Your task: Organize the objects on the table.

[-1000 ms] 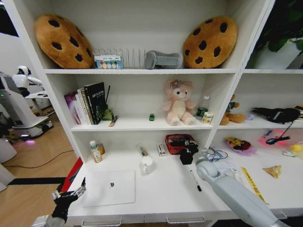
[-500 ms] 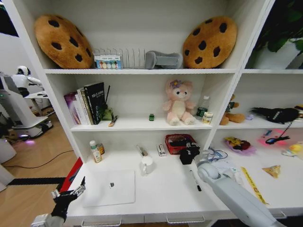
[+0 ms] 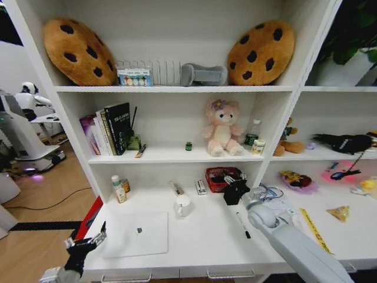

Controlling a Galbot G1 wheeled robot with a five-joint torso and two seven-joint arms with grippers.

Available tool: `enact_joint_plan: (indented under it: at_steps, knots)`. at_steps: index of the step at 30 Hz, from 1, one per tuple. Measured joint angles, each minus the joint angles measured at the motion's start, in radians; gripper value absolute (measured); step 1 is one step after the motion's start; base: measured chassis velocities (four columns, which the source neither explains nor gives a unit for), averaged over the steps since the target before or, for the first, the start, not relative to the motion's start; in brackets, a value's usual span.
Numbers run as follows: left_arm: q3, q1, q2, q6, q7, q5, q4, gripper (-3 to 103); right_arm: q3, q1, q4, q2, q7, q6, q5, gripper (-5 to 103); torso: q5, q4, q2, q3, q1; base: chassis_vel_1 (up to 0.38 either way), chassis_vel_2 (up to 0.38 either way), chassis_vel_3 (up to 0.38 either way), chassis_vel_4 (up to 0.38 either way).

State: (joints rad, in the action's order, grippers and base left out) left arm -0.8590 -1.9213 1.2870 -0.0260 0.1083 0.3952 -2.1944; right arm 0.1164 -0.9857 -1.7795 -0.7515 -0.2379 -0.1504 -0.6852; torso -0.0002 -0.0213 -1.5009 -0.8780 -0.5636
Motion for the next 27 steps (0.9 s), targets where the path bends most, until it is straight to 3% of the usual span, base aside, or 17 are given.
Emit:
enact_joint_plan:
  at_steps: [6, 7, 13, 16, 17, 19, 23, 26, 27]
  knots:
    - [0.0, 0.0, 0.0, 0.0, 0.0, 0.0, 0.0, 99, 0.003, -0.006, -0.007, 0.002, 0.0, 0.002, -0.002, 95, -0.0001, 0.0001, 0.0, 0.0, 0.0, 0.0, 0.0, 0.0, 0.0]
    - [0.0, 0.0, 0.0, 0.0, 0.0, 0.0, 0.0, 99, 0.011, -0.022, -0.032, 0.006, 0.001, 0.007, -0.005, 100, -0.0003, 0.0001, 0.0, 0.0, 0.0, 0.0, 0.0, 0.0, 0.0]
    - [0.002, 0.001, 0.0, 0.003, 0.0, -0.005, 0.003, 99, 0.039, -0.109, -0.121, 0.012, -0.017, 0.038, -0.009, 100, 0.0, 0.0001, 0.0, 0.0, 0.0, 0.0, 0.0, 0.0, 0.0]
    - [0.004, 0.0, 0.004, 0.006, 0.0, -0.007, -0.001, 99, 0.081, -0.302, -0.241, 0.004, -0.112, 0.128, -0.043, 100, 0.0003, 0.0001, 0.0, 0.0, 0.0, 0.0, 0.0, 0.0, 0.0]
    - [0.004, 0.0, 0.004, 0.006, 0.0, -0.007, -0.001, 99, 0.081, -0.302, -0.241, 0.004, -0.112, 0.128, -0.043, 100, 0.0003, 0.0001, 0.0, 0.0, 0.0, 0.0, 0.0, 0.0, 0.0]
    - [0.002, -0.002, 0.01, 0.016, -0.003, -0.011, 0.0, 99, 0.164, -0.46, -0.28, -0.009, -0.182, 0.225, -0.085, 100, 0.0005, 0.0, 0.0, 0.0, 0.0, 0.0, 0.0, 0.0, 0.0]
    - [0.006, 0.003, 0.015, 0.016, -0.005, -0.012, 0.0, 99, 0.268, -0.556, -0.191, -0.007, -0.14, 0.265, -0.092, 100, 0.0003, -0.0005, 0.0, 0.0, 0.0, 0.0, 0.0, 0.0, 0.0]
    - [0.006, 0.004, 0.015, 0.016, -0.006, -0.012, 0.002, 99, 0.282, -0.555, -0.134, -0.002, -0.11, 0.265, -0.123, 100, 0.0002, -0.0001, 0.0, 0.0, 0.0, 0.0, 0.0, 0.0, 0.0]
    - [0.006, 0.004, 0.016, 0.016, -0.006, -0.012, 0.003, 99, 0.281, -0.541, -0.089, 0.004, -0.057, 0.265, -0.144, 100, 0.0005, 0.0, 0.0, 0.0, 0.0, 0.0, 0.0, 0.0, 0.0]
